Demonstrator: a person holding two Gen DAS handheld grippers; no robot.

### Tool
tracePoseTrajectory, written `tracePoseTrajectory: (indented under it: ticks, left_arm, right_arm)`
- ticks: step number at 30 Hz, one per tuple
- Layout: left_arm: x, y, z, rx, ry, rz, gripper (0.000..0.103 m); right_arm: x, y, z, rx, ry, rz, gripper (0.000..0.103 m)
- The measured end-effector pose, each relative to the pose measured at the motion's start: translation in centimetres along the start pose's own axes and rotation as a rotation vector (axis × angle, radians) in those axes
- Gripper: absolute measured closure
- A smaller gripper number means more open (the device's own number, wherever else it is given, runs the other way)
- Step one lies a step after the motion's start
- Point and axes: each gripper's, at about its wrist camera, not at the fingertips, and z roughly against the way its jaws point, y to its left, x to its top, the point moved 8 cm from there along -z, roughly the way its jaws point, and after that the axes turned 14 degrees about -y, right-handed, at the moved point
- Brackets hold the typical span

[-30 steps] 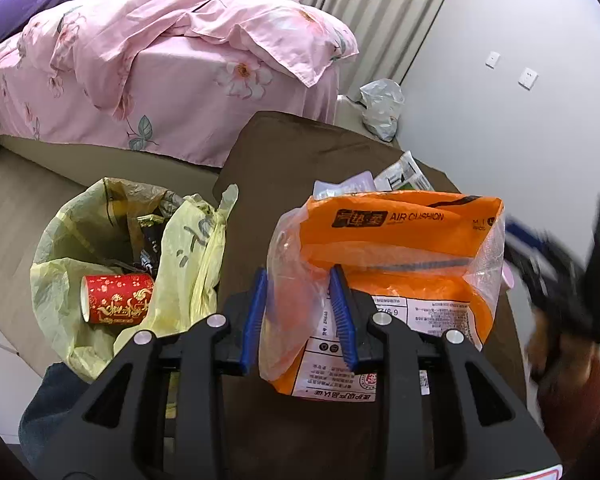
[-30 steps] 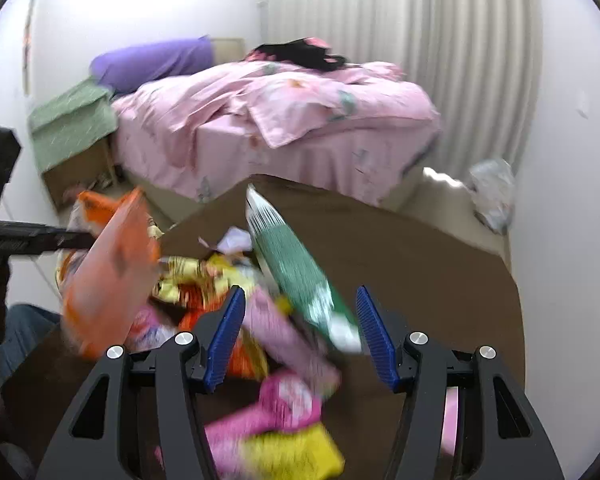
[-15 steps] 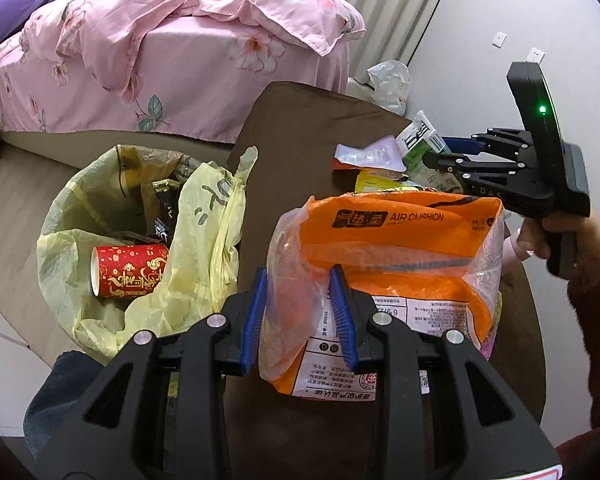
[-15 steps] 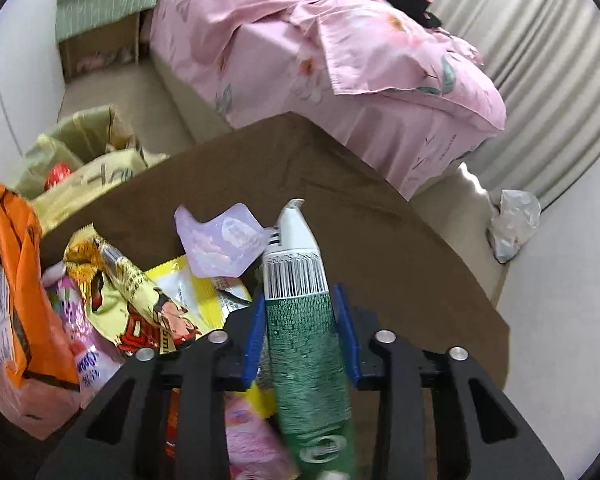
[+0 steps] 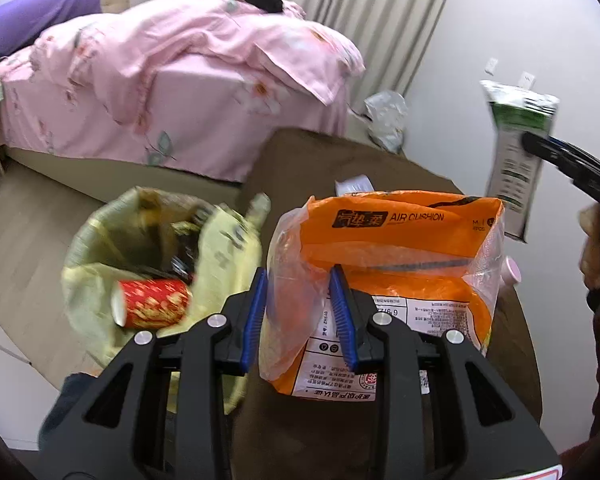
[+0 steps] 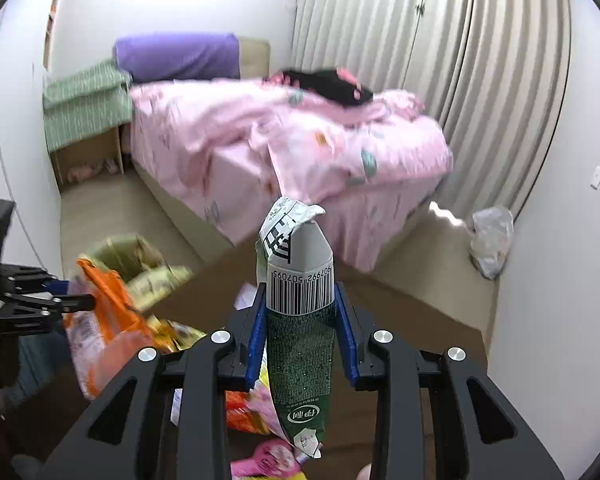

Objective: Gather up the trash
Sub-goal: 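Grasp the orange air-cushion bag with the left tool while the right tool grasps the green milk carton, then lower the orange bag and milk carton into the yellow bag and release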

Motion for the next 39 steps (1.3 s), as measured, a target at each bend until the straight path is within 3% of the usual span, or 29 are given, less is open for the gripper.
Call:
tracePoseTrajectory:
  ticks: [3, 10, 15, 20, 26, 30, 33, 39]
  left_arm:
    - [1.9, 1.7, 1.2, 0.033, -0.040, 0.005, 0.073]
    - [5.1, 8.5, 3.8, 0.202, -0.107, 0.027, 0.073]
    - [4.2, 14.3, 4.2, 0.330, -0.068, 0.044, 0.073]
    - [1.7, 17.5, 2.6, 0.387, 0.005, 0.042, 0.073]
    - [-0.5, 19.8, -2.0, 0.380, 0.056, 0.073, 0.073]
    - [-2.7, 19.5, -4.1, 0.323, 0.101, 0.073, 0.073]
    - [-3.7, 18.9, -4.5, 0.263, 0.119, 0.087, 0.073]
    - [-4.8, 18.0, -6.8, 0.219, 0.144, 0.097, 0.077]
  right_arm:
    - [2.1, 0.9, 0.8, 0.039, -0.062, -0.048, 0.073]
    - [4.7, 5.9, -0.9, 0.141, -0.135, -0.090, 0.073]
    - [5.8, 10.5, -3.8, 0.252, -0.148, -0.145, 0.073]
    - [6.1, 15.7, -8.1, 0.344, -0.137, -0.212, 0.073]
    - [3.9, 21.5, -15.0, 0.388, -0.101, -0.262, 0.073]
    - [-1.6, 24.3, -19.8, 0.395, 0.071, -0.211, 0.073]
    - [-4.8, 24.5, -20.9, 0.392, 0.141, -0.182, 0.073]
    - [-6.1, 24.2, -21.4, 0.388, 0.174, -0.166, 0.073]
